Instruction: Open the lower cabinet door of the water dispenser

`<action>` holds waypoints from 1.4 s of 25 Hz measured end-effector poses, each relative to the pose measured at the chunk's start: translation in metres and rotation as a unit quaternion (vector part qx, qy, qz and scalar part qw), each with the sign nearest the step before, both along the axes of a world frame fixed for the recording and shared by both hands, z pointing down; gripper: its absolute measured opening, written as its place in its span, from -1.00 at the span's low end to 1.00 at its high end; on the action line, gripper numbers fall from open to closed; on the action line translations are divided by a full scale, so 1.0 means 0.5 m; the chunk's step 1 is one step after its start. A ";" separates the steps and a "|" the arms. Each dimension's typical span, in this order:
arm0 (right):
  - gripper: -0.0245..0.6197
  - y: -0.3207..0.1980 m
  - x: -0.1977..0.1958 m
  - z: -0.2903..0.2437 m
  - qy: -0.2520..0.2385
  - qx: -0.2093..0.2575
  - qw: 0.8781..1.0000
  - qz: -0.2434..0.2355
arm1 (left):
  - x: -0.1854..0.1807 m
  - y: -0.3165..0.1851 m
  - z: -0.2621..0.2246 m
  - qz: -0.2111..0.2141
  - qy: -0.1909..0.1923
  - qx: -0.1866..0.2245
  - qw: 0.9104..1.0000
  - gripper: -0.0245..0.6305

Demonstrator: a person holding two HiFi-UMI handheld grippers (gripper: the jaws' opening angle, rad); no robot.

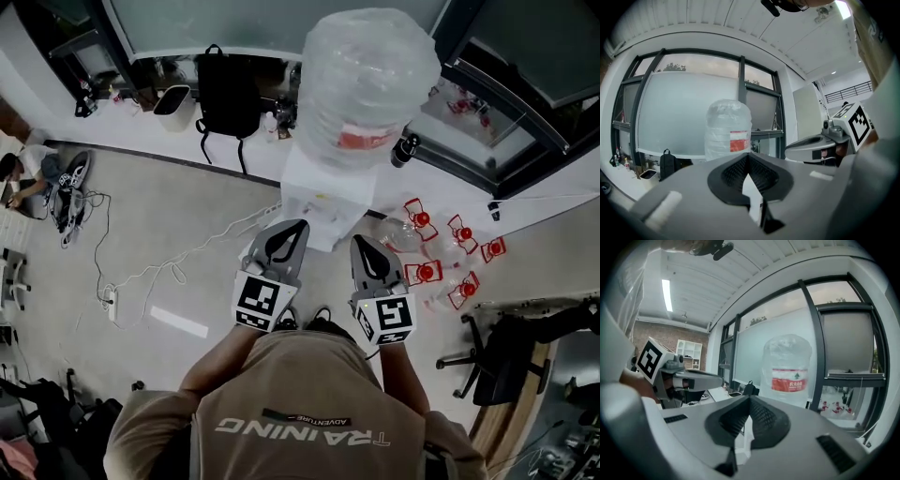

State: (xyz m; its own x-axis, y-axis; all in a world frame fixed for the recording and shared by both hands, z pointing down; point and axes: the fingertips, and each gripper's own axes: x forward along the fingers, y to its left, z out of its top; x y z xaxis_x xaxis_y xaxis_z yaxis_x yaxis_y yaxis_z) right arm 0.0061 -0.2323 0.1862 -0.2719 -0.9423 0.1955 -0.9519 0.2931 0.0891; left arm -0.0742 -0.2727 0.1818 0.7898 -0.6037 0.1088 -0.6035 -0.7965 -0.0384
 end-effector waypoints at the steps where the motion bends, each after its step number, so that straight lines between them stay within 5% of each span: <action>1: -0.90 -0.006 0.001 -0.007 -0.003 0.004 1.000 -0.002 | 0.007 0.001 -0.007 0.000 -0.001 0.004 1.000 -0.92; 13: -0.90 -0.025 0.081 -0.060 -0.007 0.022 1.000 -0.002 | 0.080 0.009 -0.041 -0.002 -0.010 0.019 1.000 -0.92; 35: -0.90 -0.001 0.116 -0.094 -0.037 0.047 0.998 0.012 | 0.101 0.015 -0.101 -0.003 0.006 0.036 0.999 -0.92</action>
State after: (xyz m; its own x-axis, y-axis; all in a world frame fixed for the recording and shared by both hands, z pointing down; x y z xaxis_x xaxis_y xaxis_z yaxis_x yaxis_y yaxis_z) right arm 0.0640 -0.2330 0.1392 -0.2587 -0.9622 0.0855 -0.9638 0.2630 0.0436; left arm -0.0238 -0.2650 0.1314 0.7870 -0.6145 0.0554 -0.6091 -0.7881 -0.0883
